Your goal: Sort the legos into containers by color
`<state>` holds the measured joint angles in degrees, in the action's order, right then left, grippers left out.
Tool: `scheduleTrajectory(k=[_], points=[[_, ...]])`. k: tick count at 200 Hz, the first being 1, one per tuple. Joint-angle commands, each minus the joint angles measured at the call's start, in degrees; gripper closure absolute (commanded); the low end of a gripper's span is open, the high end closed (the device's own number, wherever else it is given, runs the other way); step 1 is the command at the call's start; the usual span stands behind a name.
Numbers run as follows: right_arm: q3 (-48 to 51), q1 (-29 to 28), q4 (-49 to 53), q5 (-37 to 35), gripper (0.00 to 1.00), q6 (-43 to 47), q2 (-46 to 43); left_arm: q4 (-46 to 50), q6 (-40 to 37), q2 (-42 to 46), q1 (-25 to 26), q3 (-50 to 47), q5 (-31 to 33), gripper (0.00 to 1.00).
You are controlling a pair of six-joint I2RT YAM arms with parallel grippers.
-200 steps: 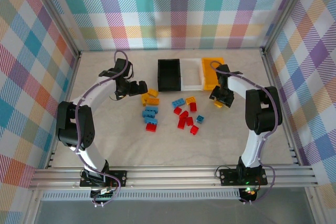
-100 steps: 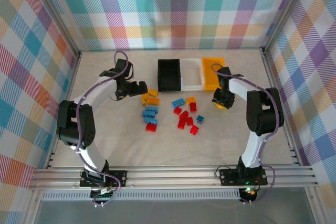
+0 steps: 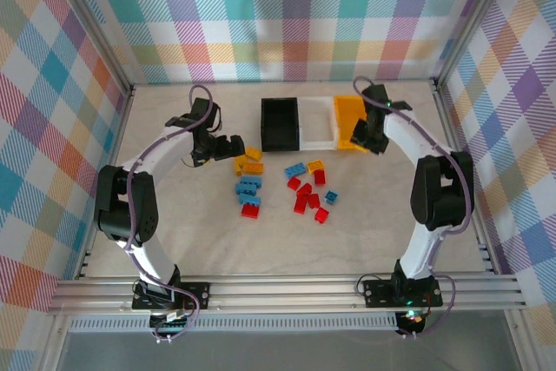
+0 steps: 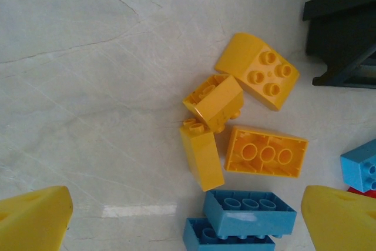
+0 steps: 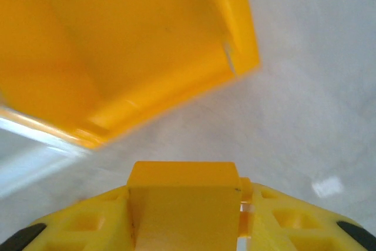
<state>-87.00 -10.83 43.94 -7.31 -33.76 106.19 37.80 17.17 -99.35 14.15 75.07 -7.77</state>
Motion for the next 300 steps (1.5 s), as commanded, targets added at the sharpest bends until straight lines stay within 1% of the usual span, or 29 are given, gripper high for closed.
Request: scheduleTrajectory(k=[1, 45, 78, 96, 109, 132, 149, 180, 204, 229, 258, 279, 300], points=[[-8.48, 0.52, 2.71, 0.56, 0.57, 1.59, 6.3, 0.89, 0.41, -0.13, 0.61, 1.28, -2.99, 0.0], [-24.87, 1.34, 5.89, 1.1, 0.56, 1.9, 19.11, 0.96, -0.38, 0.73, 1.56, 0.38, -4.83, 0.0], [-29.45, 1.87, 6.22, 1.39, 0.55, 0.86, 24.3, 0.95, -0.64, 1.13, 1.84, -0.22, -5.41, 0.0], [-30.35, 1.84, 6.05, 2.02, 0.47, 0.62, 25.43, 1.04, -1.03, 0.97, 1.84, -0.2, -5.42, 0.0], [-31.08, 1.87, 6.72, 2.12, 0.44, 0.62, 25.86, 0.96, -1.24, 0.6, 1.84, -0.11, -5.59, 0.0], [-31.21, 1.87, 7.04, 2.23, 0.37, 1.23, 24.49, 1.05, -1.68, -0.22, 1.84, 0.62, -5.72, 0.0], [-30.35, 1.91, 7.18, 2.17, 0.3, 2.45, 21.91, 0.96, -1.71, -0.74, 1.82, 1.04, -5.91, 0.0], [-24.92, 0.94, 7.58, 3.32, 0.29, 4.85, 14.46, 1.48, -2.29, -1.45, 1.89, 1.75, -6.21, 0.0], [-18.07, -2.62, 8.54, 4.25, 0.31, 9.94, 7.59, 1.89, -2.67, -1.11, 1.84, 2.01, -6.04, 0.0], [-9.62, -7.54, 8.92, 7.28, 0.31, 16.16, 2.29, 1.7, -2.83, -0.65, 1.84, 2.01, -6.1, 0.0], [-2.29, -13.85, 9.41, 10.93, 0.31, 21.38, 1.84, 1.88, -3.1, -0.76, 1.84, 2.36, -6.29, 0.0], [-1.92, -17.51, 9.6, 9.92, 0.28, 22.96, 4.45, 1.94, -3.08, -0.89, 1.84, 2.58, -6.61, 0.0], [-3.37, -18.61, 9.15, 8.98, 0.25, 23.6, 7.72, 1.89, -2.69, -0.89, 1.84, 2.57, -7.03, 0.0]])
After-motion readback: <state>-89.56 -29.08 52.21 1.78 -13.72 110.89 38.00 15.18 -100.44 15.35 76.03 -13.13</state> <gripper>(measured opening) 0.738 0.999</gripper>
